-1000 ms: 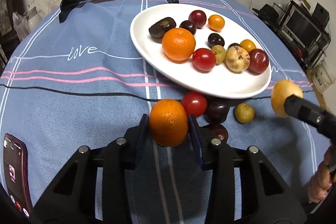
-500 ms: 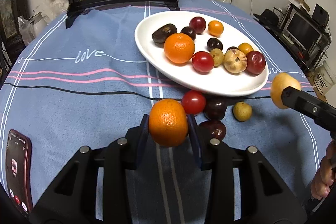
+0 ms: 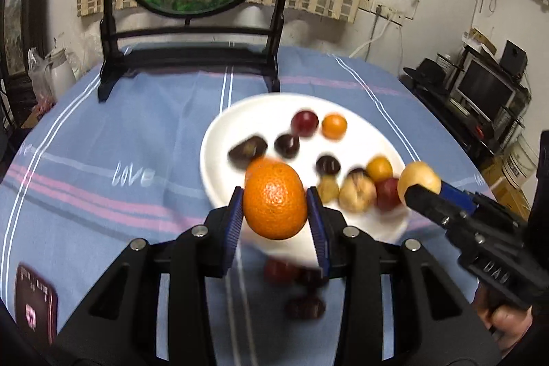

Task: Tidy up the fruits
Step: 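Lower pear-like fruit and tangerine onto the plate and open both tools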

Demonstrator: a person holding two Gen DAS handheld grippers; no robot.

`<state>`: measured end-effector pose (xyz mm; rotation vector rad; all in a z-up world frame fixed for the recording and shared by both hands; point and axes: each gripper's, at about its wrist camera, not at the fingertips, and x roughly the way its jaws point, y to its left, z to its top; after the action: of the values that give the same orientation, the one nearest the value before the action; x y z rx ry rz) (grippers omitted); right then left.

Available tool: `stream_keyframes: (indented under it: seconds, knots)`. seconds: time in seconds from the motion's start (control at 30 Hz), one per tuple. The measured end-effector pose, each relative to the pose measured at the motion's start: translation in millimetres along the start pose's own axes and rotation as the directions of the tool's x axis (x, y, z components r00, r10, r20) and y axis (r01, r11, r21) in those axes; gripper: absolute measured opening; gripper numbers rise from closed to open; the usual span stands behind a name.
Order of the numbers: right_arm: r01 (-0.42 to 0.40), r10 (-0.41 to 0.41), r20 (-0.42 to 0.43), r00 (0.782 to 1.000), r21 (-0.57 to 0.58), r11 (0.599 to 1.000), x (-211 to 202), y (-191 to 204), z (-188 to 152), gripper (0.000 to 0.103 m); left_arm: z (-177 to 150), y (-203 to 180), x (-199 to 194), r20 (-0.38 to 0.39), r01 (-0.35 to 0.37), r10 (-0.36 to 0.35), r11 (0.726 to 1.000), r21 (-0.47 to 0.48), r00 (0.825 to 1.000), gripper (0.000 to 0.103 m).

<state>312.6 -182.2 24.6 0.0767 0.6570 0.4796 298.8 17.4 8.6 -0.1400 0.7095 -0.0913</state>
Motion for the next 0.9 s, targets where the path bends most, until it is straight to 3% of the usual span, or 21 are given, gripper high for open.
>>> stream_keyframes:
  seconds: [0.2, 0.33, 0.4, 0.43, 0.47, 0.7, 0.9]
  knots:
    - [0.058, -0.058, 0.026, 0.998, 0.012, 0.998, 34, -17, 27, 0.037, 26, -6, 38, -0.02, -0.031, 0.03, 0.999, -0.011, 0.999, 0.037]
    - [0.055, -0.054, -0.009, 0.998, 0.032, 0.998, 57, -27, 33, 0.038, 28, -5, 56, -0.054, -0.06, 0.06, 0.998, -0.007, 0.997, 0.038]
    - [0.058, -0.058, -0.018, 0.998, 0.026, 0.998, 59, -27, 35, 0.044, 29, -5, 54, -0.036, -0.083, 0.083, 0.997, 0.008, 0.996, 0.046]
    - [0.059, -0.059, -0.019, 0.998, 0.022, 0.998, 59, -26, 36, 0.044, 30, -7, 48, -0.004, -0.114, 0.114, 0.993, 0.023, 0.993, 0.067]
    - [0.052, -0.052, -0.012, 0.999, 0.02, 0.998, 56, -26, 36, 0.045, 30, -8, 43, 0.017, -0.129, 0.129, 0.991, 0.023, 0.992, 0.079]
    - [0.01, -0.01, 0.028, 1.0, 0.002, 1.0, 17, -11, 30, 0.045, 18, -3, -7, 0.094, -0.151, 0.15, 0.989, 0.006, 0.984, 0.089]
    - [-0.051, 0.048, -0.081, 0.996, -0.042, 0.998, -6, 3, -8, 0.045, -19, 17, -35, 0.086, -0.16, 0.161, 0.987, -0.019, 0.983, 0.095]
